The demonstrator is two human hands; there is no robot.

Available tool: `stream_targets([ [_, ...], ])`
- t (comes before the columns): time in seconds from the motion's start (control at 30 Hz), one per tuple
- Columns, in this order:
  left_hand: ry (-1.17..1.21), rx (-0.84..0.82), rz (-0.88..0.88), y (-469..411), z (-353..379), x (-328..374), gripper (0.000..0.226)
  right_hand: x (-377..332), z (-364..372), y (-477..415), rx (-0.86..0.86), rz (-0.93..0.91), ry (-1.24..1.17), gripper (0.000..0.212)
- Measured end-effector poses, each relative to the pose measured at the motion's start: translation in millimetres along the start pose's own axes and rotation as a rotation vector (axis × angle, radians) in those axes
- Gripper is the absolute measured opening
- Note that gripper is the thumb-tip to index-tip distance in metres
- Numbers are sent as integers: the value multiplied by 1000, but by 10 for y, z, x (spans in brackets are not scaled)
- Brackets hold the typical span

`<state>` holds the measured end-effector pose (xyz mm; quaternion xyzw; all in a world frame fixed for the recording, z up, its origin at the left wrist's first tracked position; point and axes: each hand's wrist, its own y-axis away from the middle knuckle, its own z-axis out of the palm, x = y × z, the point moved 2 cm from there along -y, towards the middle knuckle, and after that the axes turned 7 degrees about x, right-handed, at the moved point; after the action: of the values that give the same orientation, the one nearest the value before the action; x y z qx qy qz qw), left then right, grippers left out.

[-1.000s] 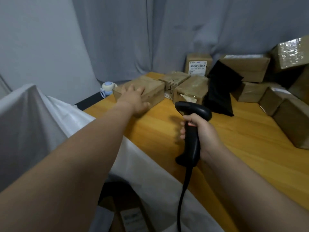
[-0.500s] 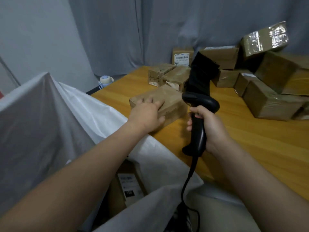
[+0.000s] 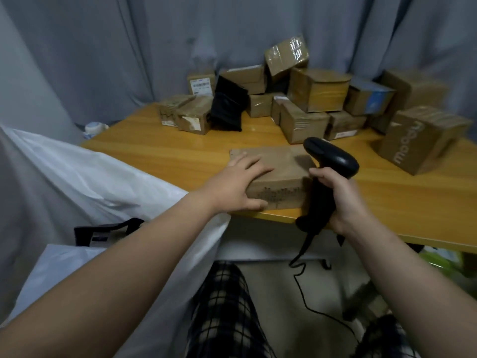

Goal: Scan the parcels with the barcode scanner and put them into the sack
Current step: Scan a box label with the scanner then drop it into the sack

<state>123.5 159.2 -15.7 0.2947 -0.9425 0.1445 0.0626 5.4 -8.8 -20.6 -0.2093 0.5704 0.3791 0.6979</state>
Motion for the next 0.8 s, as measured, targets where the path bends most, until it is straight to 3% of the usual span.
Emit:
stream_targets([
  [0.13,-324,-8,51,16,7,161,103,-36,-119,142,-43,-15,-62,21],
  [0.2,-547,54,76,61,88,257,108,-48,-157,196,-47,-1,-122,28],
  [0.27,-707,101,83,107,211,349,105,-31,-189,234,-55,18,-190,22],
  [0.33,-751,133,85,141,265,403,91,-23,-187,305,-91,29,-205,15],
  [0.43,-690,195,177,149,200,391,85,-50,-217,373,-113,-39,-170,24],
  [0.53,-255,280,124,199,-61,345,93,-131,-297,373,-44,-118,-199,17],
  [0.7,1016,388,-333,191,-321,312,102,-199,-295,323,20,-122,-219,11],
  [0.8,1310,413,-410,203,-265,275,96,-207,-234,347,-37,-110,-236,13],
])
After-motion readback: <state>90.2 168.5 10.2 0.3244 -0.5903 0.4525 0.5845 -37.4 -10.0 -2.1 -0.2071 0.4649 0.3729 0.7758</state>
